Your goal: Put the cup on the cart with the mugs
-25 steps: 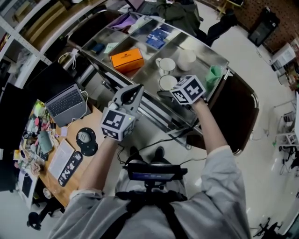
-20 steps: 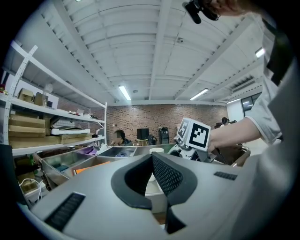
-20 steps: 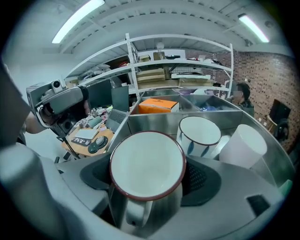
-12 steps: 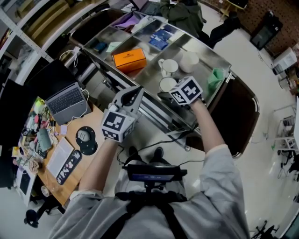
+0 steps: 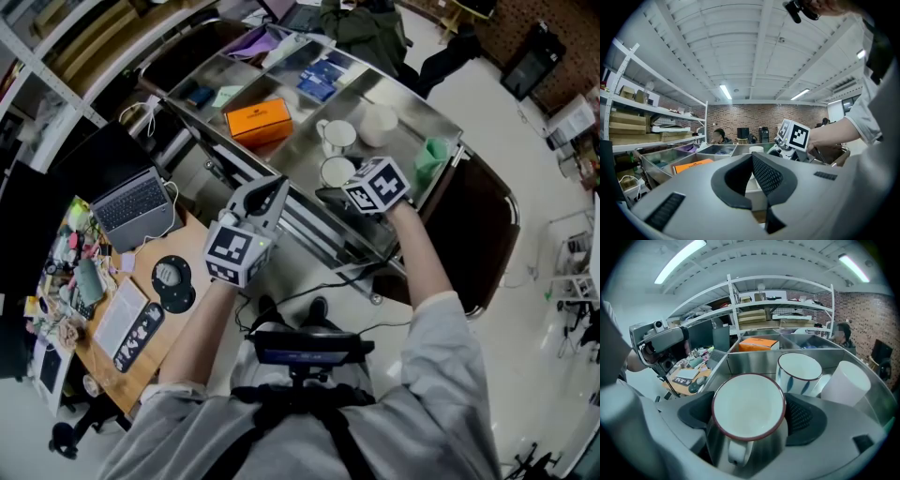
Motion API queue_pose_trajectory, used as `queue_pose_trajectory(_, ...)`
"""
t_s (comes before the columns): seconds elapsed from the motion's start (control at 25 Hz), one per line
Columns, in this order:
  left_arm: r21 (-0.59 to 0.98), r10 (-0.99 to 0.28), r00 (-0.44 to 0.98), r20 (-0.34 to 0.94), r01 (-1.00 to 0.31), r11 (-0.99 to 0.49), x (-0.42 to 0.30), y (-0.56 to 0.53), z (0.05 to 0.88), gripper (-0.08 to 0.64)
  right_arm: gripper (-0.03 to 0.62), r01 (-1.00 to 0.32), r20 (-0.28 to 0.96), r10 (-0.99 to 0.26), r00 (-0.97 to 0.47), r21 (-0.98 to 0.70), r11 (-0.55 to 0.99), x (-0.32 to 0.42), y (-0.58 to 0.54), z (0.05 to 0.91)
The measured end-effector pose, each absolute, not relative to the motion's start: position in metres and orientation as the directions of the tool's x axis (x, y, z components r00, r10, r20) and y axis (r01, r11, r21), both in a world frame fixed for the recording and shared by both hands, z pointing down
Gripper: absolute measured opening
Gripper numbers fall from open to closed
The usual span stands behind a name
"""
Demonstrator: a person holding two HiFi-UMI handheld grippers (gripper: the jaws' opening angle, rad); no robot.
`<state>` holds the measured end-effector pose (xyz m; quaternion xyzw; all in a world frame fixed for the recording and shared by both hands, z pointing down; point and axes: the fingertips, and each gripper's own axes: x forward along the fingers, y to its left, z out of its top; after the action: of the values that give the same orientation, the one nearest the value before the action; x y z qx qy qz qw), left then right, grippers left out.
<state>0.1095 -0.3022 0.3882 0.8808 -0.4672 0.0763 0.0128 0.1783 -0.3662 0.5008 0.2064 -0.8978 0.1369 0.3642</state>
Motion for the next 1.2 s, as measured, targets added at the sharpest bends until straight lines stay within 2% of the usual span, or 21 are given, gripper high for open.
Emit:
queue_pose_trajectory(0.36, -0.049, -0.827, 0.542, 0.148, -0.831, -0.554, 0.109, -0.298, 0.387, 0.003, 0.457, -0.472, 0.692, -0.283, -0.665, -0.095, 0.876, 0.188, -0.361, 0.481)
queue_pose_trajectory(0.52, -0.053, -0.831, 0.538, 0.143, -0.834, -0.55, 0.107, -0.296, 0.386, 0.003, 0.457, -0.504, 0.677, -0.343, -0.651, -0.048, 0.862, 0.201, -0.359, 0.468)
queue_pose_trajectory(1.04, -0.053, -0.853, 0.503, 0.14, -0.856, -0.514, 0.08, -0.279, 0.381, 0.003, 0.454, -0.611, 0.445, -0.57, -0.691, 0.061, 0.789, 0.213, -0.3, 0.38)
queue_pose_trajectory(1.2, -0.038, -0.85, 0.513, 0.117, -0.853, -0.52, 0.073, -0.27, 0.381, 0.003, 0.29, -0.704, 0.338, -0.67, -0.661, 0.029, 0.71, 0.226, -0.283, 0.355)
